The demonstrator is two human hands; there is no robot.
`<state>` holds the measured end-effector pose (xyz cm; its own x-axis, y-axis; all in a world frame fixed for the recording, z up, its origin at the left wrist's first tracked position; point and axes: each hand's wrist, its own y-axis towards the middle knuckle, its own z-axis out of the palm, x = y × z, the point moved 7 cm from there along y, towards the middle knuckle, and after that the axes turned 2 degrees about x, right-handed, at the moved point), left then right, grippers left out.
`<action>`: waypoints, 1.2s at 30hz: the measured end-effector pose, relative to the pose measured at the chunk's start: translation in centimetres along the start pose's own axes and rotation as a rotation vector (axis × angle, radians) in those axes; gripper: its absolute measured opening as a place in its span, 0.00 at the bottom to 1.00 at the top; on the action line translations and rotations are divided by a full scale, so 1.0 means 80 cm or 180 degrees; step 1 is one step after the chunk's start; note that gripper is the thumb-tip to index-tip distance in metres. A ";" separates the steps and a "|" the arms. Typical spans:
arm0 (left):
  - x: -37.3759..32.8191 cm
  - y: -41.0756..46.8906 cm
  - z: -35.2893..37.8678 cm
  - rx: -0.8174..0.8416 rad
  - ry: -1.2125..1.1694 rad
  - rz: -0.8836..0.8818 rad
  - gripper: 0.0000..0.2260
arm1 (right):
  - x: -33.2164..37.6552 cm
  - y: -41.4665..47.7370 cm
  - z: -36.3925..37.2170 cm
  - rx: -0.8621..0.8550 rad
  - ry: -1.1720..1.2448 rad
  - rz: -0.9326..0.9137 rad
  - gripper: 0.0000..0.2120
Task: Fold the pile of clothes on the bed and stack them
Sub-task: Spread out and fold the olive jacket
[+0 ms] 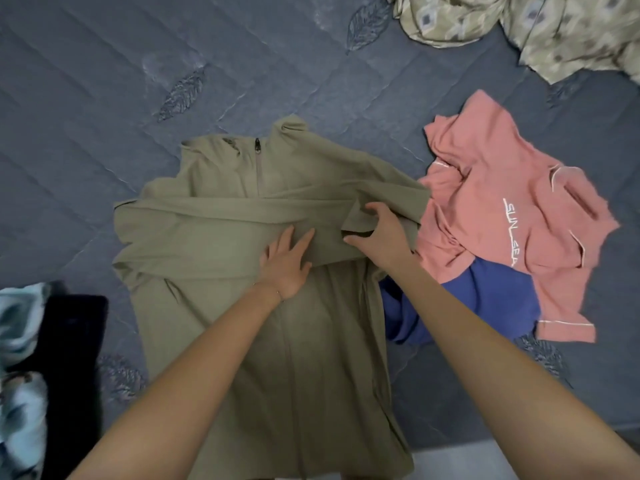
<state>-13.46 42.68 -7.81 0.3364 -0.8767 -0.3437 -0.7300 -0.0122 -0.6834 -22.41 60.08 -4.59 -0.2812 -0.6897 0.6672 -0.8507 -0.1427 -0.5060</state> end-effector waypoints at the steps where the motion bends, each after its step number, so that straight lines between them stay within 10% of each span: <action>1: -0.001 0.001 0.003 -0.0006 0.0028 0.0003 0.29 | -0.003 0.002 -0.003 -0.0151 -0.0088 -0.0074 0.26; 10: 0.010 -0.003 0.022 -0.0267 0.0274 -0.0080 0.30 | -0.032 0.032 -0.044 -0.0777 0.0390 0.0213 0.07; 36: 0.160 0.011 -0.110 -0.1687 -0.0117 -0.0343 0.31 | 0.115 0.054 0.082 -0.0528 -0.0980 -0.1381 0.33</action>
<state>-15.04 27.21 -7.15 0.4397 -0.8398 -0.3185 -0.8870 -0.3504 -0.3008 -25.74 48.45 -4.25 0.2320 -0.7718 0.5920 -0.9251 -0.3632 -0.1110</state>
